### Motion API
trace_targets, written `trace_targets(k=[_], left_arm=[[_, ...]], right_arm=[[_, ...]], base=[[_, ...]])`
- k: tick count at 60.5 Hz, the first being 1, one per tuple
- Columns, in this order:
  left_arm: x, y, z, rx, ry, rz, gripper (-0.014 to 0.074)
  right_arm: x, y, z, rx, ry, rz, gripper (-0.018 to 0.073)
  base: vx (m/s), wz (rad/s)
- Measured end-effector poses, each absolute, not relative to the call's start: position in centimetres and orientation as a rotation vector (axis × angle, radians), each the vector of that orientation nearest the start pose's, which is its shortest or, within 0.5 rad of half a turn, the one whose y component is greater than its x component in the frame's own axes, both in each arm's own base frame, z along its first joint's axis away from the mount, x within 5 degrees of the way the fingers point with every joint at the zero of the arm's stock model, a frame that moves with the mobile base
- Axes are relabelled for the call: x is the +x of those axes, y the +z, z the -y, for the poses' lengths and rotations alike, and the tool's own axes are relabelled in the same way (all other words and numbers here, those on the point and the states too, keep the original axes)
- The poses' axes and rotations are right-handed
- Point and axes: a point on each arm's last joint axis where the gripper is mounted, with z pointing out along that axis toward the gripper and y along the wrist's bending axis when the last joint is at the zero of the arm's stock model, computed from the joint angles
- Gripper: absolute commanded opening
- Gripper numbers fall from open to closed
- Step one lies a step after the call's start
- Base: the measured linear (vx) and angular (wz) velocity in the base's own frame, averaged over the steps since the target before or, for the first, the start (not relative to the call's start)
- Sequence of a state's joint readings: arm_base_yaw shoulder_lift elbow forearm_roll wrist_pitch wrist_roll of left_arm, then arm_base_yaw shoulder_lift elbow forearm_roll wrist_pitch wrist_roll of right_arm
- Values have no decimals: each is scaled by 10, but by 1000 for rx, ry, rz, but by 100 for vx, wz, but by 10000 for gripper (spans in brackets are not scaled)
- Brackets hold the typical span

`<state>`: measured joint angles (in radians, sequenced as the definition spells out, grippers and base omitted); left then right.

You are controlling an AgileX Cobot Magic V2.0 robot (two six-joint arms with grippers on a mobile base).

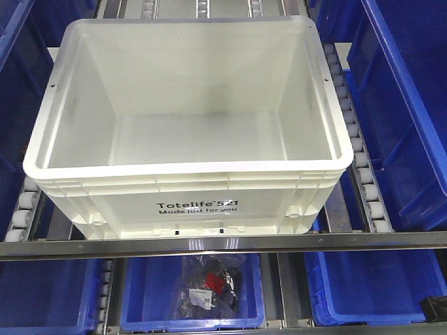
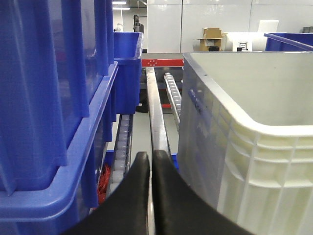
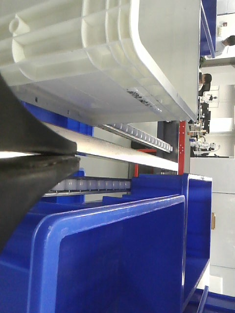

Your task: Move bin from left to right shelf

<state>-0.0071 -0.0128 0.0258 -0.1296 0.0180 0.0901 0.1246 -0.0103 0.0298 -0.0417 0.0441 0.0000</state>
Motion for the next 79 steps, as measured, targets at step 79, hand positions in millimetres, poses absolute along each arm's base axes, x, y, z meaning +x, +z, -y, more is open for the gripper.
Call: trace_targets(k=[79], left_arm=[[11, 332, 3, 7, -53, -1263, -8]], right_arm=[[22, 310, -1, -129, 18, -1360, -4]], base=[[0, 0]])
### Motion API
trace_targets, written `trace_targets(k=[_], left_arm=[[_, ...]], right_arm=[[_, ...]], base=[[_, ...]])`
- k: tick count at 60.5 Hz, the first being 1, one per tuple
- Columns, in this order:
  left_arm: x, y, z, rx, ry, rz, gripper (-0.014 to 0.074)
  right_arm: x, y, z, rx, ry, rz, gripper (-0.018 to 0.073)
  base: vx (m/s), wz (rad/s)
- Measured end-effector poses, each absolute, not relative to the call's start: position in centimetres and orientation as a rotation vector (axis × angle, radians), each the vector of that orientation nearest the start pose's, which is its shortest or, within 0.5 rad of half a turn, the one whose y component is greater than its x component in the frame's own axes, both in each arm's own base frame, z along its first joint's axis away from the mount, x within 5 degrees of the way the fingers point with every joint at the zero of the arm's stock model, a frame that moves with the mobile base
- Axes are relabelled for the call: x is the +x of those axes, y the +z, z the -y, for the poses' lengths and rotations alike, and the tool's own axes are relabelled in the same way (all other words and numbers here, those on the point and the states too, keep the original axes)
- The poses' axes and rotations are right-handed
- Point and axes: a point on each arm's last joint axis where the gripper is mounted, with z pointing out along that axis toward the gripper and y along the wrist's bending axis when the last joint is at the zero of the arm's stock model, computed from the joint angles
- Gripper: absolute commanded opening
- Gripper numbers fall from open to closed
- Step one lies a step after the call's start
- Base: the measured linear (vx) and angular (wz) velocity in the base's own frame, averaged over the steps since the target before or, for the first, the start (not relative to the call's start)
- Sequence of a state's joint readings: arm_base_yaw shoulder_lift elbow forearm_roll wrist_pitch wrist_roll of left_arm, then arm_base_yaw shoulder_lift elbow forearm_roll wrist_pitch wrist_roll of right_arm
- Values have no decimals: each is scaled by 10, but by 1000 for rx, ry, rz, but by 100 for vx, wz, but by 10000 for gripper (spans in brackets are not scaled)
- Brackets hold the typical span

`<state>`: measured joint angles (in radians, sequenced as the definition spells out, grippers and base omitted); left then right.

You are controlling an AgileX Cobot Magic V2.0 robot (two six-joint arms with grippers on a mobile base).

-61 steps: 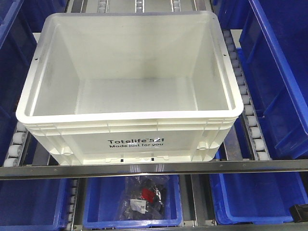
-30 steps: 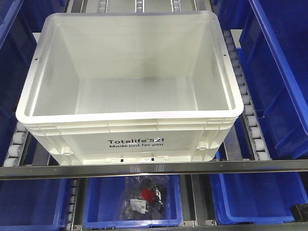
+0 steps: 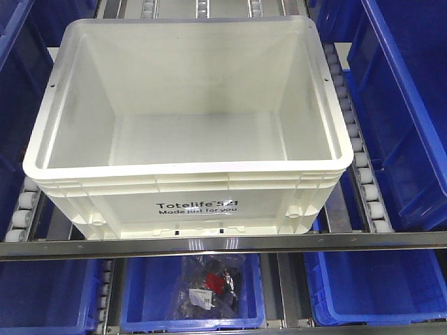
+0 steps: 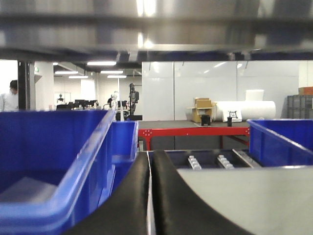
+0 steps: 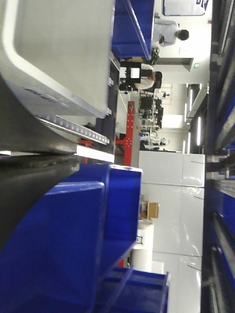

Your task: Move bin from left to right shelf

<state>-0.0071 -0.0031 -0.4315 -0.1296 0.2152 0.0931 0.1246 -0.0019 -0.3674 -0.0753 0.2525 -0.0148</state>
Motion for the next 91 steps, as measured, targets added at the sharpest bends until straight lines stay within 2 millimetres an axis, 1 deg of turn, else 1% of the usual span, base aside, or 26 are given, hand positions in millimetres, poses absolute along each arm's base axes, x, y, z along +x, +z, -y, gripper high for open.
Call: trace_targets(k=[3, 7, 10, 15, 21, 25, 29, 34, 41, 44, 47, 49, 51, 53, 59, 63, 66, 71, 77, 85, 91], left_arm=[[6, 346, 3, 14, -55, -1272, -8], [7, 361, 4, 21, -58, -1316, -8], [13, 369, 5, 29, -62, -1388, -8], [25, 376, 6, 39, -67, -1503, -8], [43, 369, 7, 48, -73, -1663, -8], [54, 360, 7, 56, -78, -1785, -8], [60, 353, 8, 62, -83, -1884, -8], [66, 347, 8, 66, -88, -1957, -8], [72, 345, 8, 67, -89, -1991, 11], [74, 344, 8, 65, -90, -2001, 43], [75, 343, 8, 65, -91, -2009, 101], [76, 343, 8, 64, -92, -2013, 148], [78, 344, 9, 64, -93, -2017, 216], [79, 345, 9, 64, -93, -2019, 264], [83, 353, 9, 77, -85, -2013, 451], [86, 361, 9, 98, -72, -2003, 543], [89, 365, 9, 112, -68, -2002, 591], [95, 370, 11, 151, -75, -2013, 643], [105, 370, 19, 256, -100, -2040, 648], [121, 367, 35, 433, -141, -2083, 643], [137, 365, 49, 545, -146, -2118, 636]], right_arm=[[20, 320, 0, -131, 10, -1371, -4], [21, 331, 0, -132, 4, -1414, -4], [26, 341, 0, -135, -1, -1467, -4], [37, 348, -1, -141, -7, -1580, -4], [53, 344, -2, -151, -15, -1739, -4], [65, 335, -3, -161, -21, -1867, -4], [75, 327, -4, -168, -27, -1962, -4], [85, 321, -6, -174, -25, -2043, -4], [95, 315, -8, -176, -14, -2109, 14], [99, 313, -8, -178, -15, -2132, 54], [103, 311, -9, -180, -15, -2154, 111], [106, 311, -9, -181, -15, -2173, 177], [109, 312, -10, -182, -15, -2190, 229], [112, 314, -10, -181, -10, -2202, 316], [121, 325, -13, -180, 16, -2224, 538], [128, 332, -16, -190, 36, -2250, 658], [134, 334, -18, -202, 49, -2277, 722], [145, 336, -22, -226, 79, -2324, 729], [157, 336, -32, -313, 112, -2356, 717], [171, 337, -54, -491, 131, -2372, 683], [185, 341, -73, -593, 74, -2369, 658]], base=[[0, 0], [0, 0], [0, 0], [0, 0], [0, 0], [0, 0], [0, 0], [0, 0], [0, 0], [0, 0], [0, 0], [0, 0], [0, 0], [0, 0], [0, 0], [0, 0], [0, 0], [0, 0], [0, 0], [0, 0], [0, 0]])
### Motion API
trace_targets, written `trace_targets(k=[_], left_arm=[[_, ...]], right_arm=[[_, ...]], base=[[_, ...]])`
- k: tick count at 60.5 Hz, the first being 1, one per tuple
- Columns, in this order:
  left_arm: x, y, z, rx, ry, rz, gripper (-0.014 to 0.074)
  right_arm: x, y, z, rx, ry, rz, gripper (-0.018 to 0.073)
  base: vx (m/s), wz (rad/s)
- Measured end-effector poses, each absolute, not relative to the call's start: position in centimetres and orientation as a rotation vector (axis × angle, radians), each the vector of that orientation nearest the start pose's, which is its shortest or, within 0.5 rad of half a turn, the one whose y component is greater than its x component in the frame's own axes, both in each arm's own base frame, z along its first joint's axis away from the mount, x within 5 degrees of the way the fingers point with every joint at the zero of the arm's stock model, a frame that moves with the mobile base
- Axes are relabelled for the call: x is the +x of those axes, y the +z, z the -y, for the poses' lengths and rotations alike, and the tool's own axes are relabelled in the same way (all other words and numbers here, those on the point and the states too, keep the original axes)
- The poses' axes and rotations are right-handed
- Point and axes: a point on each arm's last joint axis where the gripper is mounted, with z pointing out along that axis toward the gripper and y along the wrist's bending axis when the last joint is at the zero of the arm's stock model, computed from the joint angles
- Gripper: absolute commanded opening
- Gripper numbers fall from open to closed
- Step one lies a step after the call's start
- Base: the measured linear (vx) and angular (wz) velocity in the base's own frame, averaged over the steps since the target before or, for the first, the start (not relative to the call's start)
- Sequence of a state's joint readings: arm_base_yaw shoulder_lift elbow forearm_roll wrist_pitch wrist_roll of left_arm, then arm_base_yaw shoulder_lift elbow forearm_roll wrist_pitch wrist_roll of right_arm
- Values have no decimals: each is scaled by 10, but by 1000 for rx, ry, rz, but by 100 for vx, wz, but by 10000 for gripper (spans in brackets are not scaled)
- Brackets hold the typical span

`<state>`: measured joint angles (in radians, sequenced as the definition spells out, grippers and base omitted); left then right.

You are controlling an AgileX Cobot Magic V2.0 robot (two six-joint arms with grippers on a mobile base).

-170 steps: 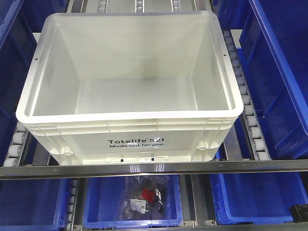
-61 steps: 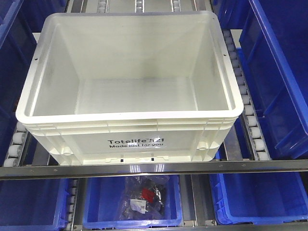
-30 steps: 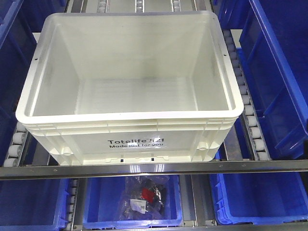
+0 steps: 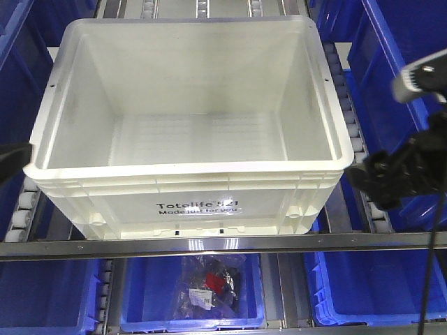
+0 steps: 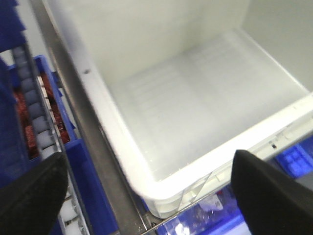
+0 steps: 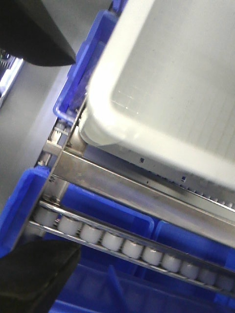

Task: Move bin from left to right shelf
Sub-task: 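Lower both grippers onto the crate's side rims and close them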

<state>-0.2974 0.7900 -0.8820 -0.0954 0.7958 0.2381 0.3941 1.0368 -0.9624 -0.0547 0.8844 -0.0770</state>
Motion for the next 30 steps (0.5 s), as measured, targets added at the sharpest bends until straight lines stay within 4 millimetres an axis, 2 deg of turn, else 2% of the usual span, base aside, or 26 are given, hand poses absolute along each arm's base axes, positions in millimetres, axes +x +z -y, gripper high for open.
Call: trace_targets(k=[7, 17, 25, 30], left_arm=[[165, 361, 63, 561, -120, -2198, 631], [217, 361, 72, 332, -27, -2365, 626], [249, 361, 78, 200, 28, -2448, 615], [266, 355, 84, 151, 43, -2500, 602]], right_arm=[[208, 349, -83, -531, 2, -2389, 646], [247, 352, -98, -391, -1, -2479, 642], [274, 346, -110, -309, 7, -2549, 637], [290, 339, -118, -271, 0, -2592, 630]], base=[[0, 0], [0, 0], [0, 0], [0, 0]])
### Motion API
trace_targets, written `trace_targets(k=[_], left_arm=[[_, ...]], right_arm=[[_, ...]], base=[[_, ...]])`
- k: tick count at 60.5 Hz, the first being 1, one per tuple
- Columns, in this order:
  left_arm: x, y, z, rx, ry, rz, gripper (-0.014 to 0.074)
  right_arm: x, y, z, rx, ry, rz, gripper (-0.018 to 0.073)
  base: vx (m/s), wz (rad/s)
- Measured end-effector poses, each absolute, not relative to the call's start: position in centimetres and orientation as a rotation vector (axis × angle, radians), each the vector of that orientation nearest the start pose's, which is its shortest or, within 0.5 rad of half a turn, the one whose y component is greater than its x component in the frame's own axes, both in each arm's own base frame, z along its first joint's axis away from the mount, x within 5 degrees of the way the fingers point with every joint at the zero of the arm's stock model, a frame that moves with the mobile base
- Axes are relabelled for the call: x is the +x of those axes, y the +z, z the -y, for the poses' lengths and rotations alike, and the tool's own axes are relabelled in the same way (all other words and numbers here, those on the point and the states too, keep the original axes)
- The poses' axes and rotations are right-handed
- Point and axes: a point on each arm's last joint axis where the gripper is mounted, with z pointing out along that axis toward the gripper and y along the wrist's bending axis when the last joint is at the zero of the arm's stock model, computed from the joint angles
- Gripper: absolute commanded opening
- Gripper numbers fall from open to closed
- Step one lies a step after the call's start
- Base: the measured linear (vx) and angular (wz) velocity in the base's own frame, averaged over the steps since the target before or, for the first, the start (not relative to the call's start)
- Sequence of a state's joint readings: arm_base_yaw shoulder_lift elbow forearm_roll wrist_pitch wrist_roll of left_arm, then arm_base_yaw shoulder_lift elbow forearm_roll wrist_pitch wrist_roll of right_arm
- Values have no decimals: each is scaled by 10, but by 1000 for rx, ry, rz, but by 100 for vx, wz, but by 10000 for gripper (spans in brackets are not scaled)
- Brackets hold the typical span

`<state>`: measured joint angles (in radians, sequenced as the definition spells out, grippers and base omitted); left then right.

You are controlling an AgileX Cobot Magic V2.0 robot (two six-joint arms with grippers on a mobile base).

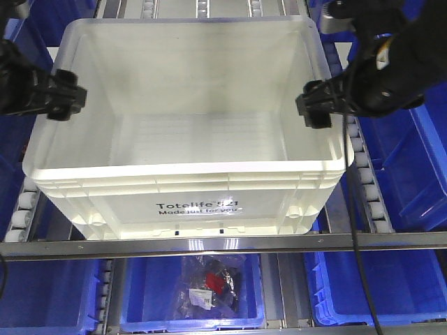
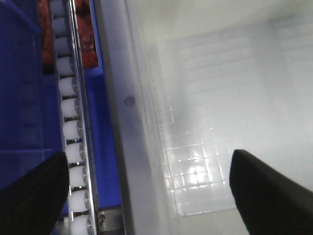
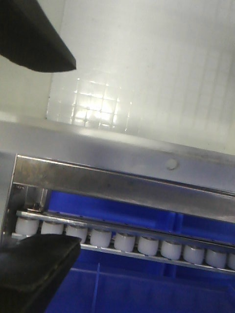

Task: Move bin from left to right shelf
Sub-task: 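Lower both grippers onto the crate's side rims and close them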

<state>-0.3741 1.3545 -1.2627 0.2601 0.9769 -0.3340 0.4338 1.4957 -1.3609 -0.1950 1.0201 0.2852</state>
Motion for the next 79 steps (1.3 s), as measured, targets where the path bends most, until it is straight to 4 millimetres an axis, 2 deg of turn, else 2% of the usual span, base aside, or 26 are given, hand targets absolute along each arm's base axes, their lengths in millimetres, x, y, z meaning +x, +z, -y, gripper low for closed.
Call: trace_targets(k=[11, 26, 56, 67, 79], left_arm=[[295, 335, 85, 69, 79, -2590, 576], [305, 326, 85, 49, 78, -2619, 574], [303, 325, 89, 25, 16, -2637, 565], [303, 325, 89, 24, 20, -2647, 497], [303, 324, 87, 11, 25, -2660, 379]], right_arm=[[319, 322, -131, -223, -22, -2667, 597], [339, 315, -139, -199, -51, -2723, 533], [338, 313, -139, -121, -68, -2774, 430], [338, 313, -138, -93, -65, -2778, 353], [337, 313, -138, -88, -70, -2787, 264]], base=[[0, 0], [0, 0], [0, 0], [0, 0], [0, 0]])
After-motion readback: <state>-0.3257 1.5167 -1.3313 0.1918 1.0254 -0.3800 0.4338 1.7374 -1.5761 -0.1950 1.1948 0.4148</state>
